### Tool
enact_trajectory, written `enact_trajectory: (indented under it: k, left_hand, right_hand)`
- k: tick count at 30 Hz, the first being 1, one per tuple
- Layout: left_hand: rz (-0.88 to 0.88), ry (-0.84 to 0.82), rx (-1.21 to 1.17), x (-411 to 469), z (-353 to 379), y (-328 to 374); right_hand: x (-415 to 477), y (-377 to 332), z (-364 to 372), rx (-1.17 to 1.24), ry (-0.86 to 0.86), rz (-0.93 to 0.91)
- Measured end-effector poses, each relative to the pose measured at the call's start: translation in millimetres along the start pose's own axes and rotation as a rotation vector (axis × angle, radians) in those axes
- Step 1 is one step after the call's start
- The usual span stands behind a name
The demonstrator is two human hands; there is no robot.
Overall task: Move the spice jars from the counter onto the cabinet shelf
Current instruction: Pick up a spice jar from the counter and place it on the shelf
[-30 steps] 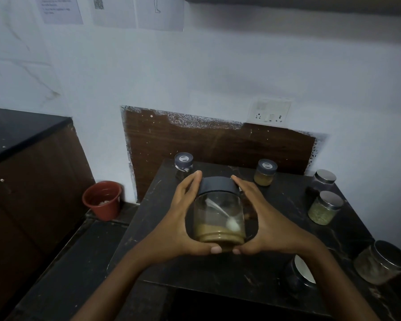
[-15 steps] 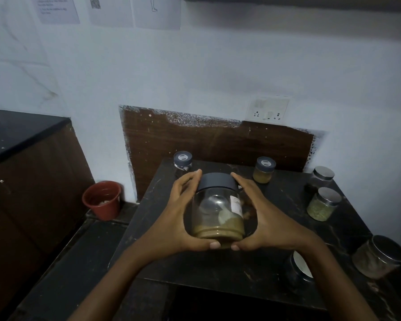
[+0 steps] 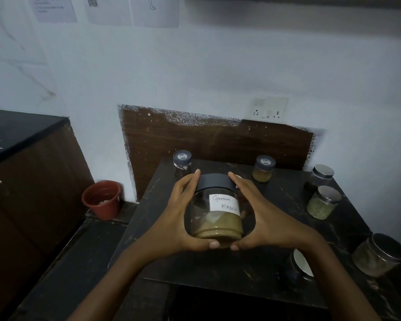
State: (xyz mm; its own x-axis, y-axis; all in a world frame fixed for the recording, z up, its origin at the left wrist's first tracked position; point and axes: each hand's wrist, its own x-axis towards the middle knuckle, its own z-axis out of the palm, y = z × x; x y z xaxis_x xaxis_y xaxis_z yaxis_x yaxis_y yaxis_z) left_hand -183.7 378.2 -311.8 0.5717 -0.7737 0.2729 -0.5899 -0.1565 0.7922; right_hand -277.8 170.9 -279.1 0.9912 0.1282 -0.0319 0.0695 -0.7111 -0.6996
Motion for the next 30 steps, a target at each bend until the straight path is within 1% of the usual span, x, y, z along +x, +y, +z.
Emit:
enact_trajectory:
  k: [4, 10, 14, 20, 24, 30]
  left_hand:
    - [0.018, -0.029, 0.095, 5.2, 0.1, -0.2]
    - [0.02, -0.025, 0.029, 10.1, 3.5, 4.9]
    - [0.029, -0.028, 0.052, 19.4, 11.1, 10.2]
    - [0.062, -0.016, 0.112, 39.6, 28.0, 30.7]
    - [0.068, 0.003, 0.107, 57.7, 38.9, 41.9]
    - [0.112, 0.032, 0.244, 88.6, 38.5, 59.6]
  right_hand:
    - [1.9, 0.2, 0.0, -0.043, 0.033, -0.026]
    - [-5.0, 8.2, -15.2, 0.006, -0.021, 0.045]
    - [-9.9, 14.1, -24.6, -0.005, 0.023, 0.044]
    - [-23.0, 29.1, -45.7, -0.011, 0.072, 0.003]
    - [-30.7, 38.8, -67.2, -0.016, 0.1, -0.035]
    - [-26.8, 47.1, -107.5, -0.074, 0.12, -0.104]
